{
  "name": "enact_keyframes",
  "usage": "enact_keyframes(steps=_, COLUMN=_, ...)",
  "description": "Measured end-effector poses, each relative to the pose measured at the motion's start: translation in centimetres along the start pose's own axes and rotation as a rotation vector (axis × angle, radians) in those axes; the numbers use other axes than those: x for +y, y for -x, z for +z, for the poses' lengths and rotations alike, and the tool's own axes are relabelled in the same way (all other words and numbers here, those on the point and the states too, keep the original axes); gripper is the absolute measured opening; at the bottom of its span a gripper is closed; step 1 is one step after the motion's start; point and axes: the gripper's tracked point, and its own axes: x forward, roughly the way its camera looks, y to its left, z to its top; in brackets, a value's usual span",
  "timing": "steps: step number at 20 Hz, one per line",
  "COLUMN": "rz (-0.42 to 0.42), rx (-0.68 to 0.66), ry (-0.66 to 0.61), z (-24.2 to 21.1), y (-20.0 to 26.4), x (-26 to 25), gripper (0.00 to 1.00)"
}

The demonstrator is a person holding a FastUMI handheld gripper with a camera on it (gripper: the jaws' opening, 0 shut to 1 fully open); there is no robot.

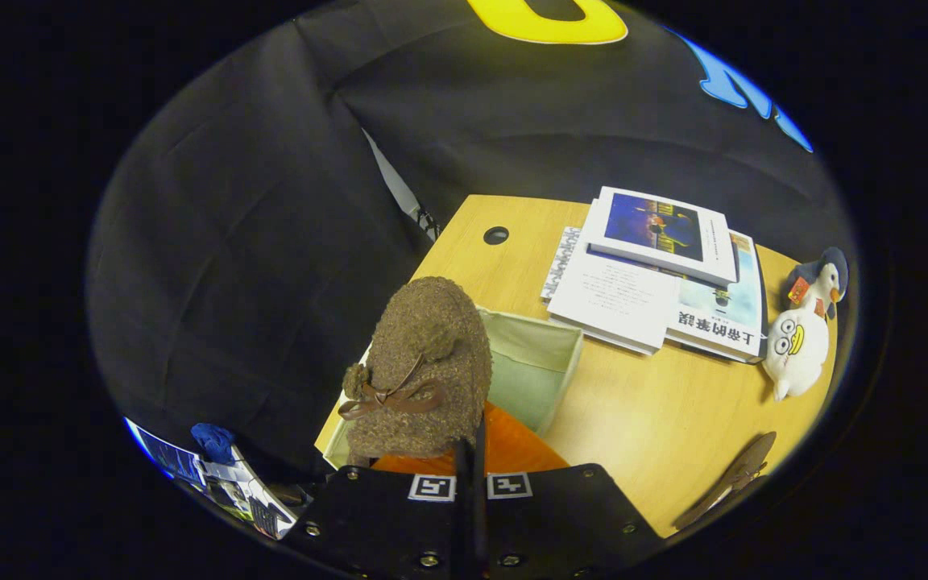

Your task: Open the storage box then place both shoes into the box .Put the left shoe in first, then the right shoe, with the right side of both shoes facing outward in a uniform manner.

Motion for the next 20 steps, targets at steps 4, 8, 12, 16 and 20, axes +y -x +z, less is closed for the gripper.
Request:
enact_keyframes(steps=4, rz=-0.017, rx=0.026, ry=0.035, z=-0.1, y=-2.1, x=1.0, gripper=0.01)
enact_keyframes(steps=8, rz=-0.044, rx=0.061, ry=0.040, z=-0.6, y=-4.0, x=1.0, gripper=0.01)
enact_keyframes(steps=12, rz=-0.055, rx=0.074, ry=0.036, z=-0.9, y=-5.2, x=1.2, gripper=0.00)
enact_keyframes(steps=16, rz=-0.059, rx=0.072, ry=0.035, z=-1.1, y=-6.0, x=1.1, gripper=0.02)
enact_keyframes(steps=20, rz=-0.052, rx=0.044, ry=0.066, z=-0.2, y=-5.8, x=0.5, gripper=0.66)
